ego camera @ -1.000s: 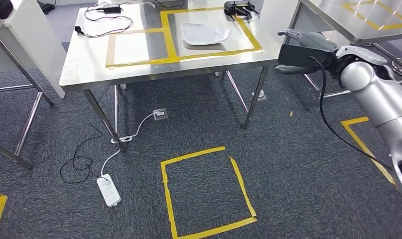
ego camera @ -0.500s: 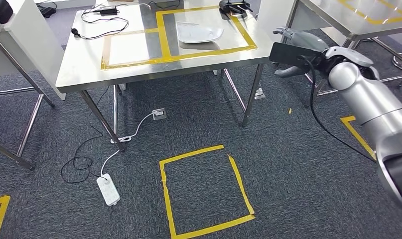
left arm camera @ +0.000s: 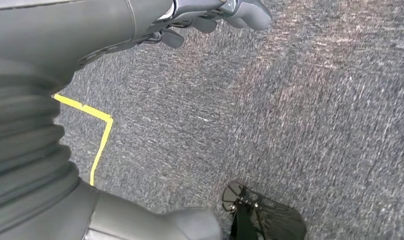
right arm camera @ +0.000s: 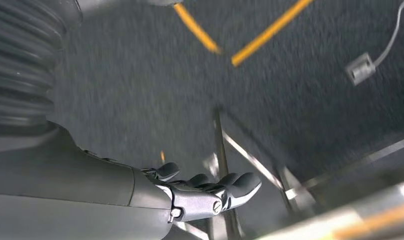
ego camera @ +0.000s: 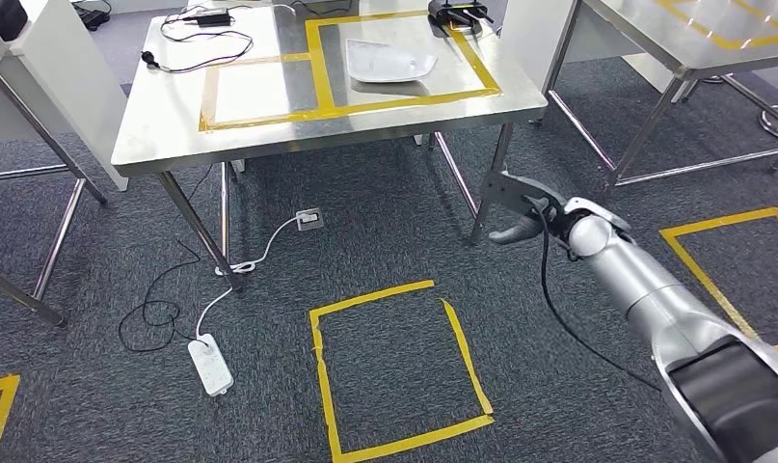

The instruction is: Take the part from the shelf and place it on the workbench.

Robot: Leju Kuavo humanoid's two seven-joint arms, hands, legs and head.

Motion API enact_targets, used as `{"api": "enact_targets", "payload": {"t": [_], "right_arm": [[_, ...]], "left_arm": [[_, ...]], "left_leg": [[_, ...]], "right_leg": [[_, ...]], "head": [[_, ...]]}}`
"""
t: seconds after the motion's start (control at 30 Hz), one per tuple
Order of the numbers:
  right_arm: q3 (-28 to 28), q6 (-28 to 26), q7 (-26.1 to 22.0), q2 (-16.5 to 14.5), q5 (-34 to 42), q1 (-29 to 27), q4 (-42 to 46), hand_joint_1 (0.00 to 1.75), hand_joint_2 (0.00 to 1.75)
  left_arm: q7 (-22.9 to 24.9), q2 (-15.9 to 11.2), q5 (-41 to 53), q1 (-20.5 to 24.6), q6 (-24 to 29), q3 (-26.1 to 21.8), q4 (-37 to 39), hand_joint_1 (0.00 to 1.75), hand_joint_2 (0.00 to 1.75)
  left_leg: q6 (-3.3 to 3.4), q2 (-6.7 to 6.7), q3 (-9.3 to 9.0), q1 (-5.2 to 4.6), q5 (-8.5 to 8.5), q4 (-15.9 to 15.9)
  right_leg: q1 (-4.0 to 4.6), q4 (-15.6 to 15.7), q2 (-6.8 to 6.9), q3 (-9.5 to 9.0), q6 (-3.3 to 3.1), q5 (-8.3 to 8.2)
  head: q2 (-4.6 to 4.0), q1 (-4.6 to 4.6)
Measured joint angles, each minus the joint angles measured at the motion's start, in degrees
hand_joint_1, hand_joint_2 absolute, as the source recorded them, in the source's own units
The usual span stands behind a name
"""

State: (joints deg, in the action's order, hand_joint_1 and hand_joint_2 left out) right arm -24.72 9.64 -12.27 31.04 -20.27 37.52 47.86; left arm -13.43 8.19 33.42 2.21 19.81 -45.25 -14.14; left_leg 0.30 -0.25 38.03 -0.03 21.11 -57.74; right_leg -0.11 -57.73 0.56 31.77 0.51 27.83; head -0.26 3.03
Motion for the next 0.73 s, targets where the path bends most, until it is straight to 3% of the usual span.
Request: {"api": "enact_targets", "payload": {"t": [0.13,0.27,0.73], "right_arm": [[2.2,-0.9,1.2,-2.8,2.0,-4.8,-2.0,0.00,1.75],[4.7,-1.9,2.3,-5.7,3.9,-9.5,-4.2,0.00,0.00],[11.9,-5.1,6.4,-15.6,10.6,-25.5,-11.5,0.00,0.00]], "left_arm": [[1.3,-0.7,-3.3,-1.0,-1.9,4.2,-0.8,0.00,0.00],[2.6,-1.4,-6.6,-2.1,-3.8,8.5,-1.6,0.00,0.00],[7.0,-3.8,-17.6,-5.6,-10.3,22.6,-4.3,0.00,0.00]], "left_leg": [[0.02,0.00,0.03,0.00,0.01,0.0],[0.02,0.01,0.03,0.00,0.01,0.0],[-0.05,0.07,0.02,0.01,0.16,0.0]], "right_leg": [[-0.01,0.0,0.02,0.03,0.03,-0.01],[-0.01,0.0,0.02,0.09,0.04,0.00],[-0.01,0.0,-0.02,0.15,-0.01,0.12]], "head": [[0.00,0.01],[0.00,0.00],[0.00,0.00]]}}
